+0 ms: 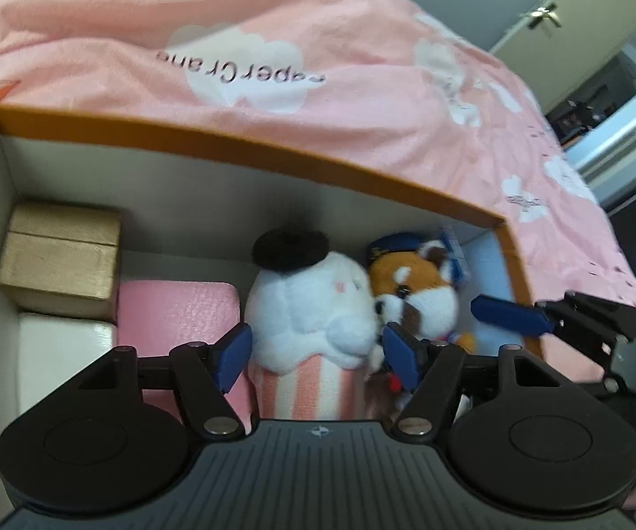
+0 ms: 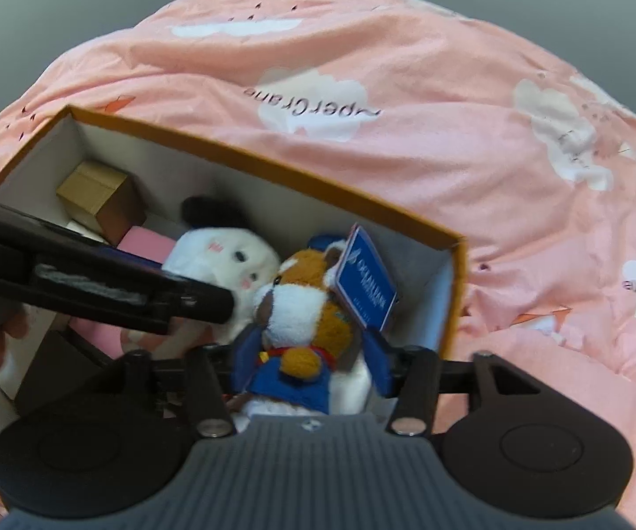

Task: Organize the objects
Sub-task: 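Carry the panda plush and raccoon plush together over the orange box, then lower both plushes into the orange box and open both tools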

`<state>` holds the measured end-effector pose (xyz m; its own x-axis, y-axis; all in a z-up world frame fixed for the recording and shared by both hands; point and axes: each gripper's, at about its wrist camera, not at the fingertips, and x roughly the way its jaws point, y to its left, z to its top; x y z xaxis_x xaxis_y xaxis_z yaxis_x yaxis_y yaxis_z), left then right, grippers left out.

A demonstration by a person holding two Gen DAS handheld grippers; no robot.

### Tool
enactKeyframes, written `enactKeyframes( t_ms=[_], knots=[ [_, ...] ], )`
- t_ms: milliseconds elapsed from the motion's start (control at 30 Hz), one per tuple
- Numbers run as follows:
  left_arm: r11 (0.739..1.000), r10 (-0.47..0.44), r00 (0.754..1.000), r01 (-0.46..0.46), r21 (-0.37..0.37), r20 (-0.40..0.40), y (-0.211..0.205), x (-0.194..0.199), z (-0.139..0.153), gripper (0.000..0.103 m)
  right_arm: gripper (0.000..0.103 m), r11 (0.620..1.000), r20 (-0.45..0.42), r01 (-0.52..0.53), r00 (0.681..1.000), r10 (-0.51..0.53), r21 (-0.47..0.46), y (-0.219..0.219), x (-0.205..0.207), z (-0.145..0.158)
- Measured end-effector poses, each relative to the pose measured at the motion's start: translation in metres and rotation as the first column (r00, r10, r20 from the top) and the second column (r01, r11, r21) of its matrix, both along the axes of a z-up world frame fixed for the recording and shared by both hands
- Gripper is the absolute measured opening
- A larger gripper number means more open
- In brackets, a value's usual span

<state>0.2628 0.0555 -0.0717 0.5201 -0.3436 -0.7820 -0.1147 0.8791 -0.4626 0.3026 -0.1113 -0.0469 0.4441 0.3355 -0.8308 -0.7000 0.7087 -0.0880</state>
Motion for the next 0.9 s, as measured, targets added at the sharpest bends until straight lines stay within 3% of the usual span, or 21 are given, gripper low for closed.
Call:
enactKeyframes(
  t_ms=[200, 267, 300, 467, 900],
  knots=[
    [0.993, -0.112, 0.994, 0.113, 0.045, -0.021, 0.002, -0.016, 0.014, 0.054, 0.053, 0.999, -0.017, -0.029, 0.999, 0.029, 0.024, -0.016, -0.012, 0.012],
    [0.99, -0.133, 0.99, 0.135, 0.043, -0.041, -0.001, -0.016, 0.01, 0.045, 0.038, 0.999, -0.024, -0.044, 0.999, 0.045, 0.022, -0.018, -0.017, 0.011],
    [0.99, -0.134, 0.99, 0.135, 0.04, -0.048, -0.003, -0.017, 0.006, 0.041, 0.036, 0.998, -0.025, -0.053, 0.998, 0.054, 0.014, -0.017, -0.019, 0.01],
    [0.994, -0.11, 0.993, 0.111, 0.023, -0.036, -0.008, -0.014, -0.003, 0.038, 0.021, 0.998, -0.037, -0.062, 0.997, 0.062, 0.003, -0.018, -0.022, 0.0],
    [0.995, -0.096, 0.989, 0.099, 0.022, -0.111, -0.021, 0.002, -0.015, 0.037, 0.021, 0.998, -0.019, -0.045, 0.999, 0.045, -0.046, -0.005, -0.018, -0.014]
  ],
)
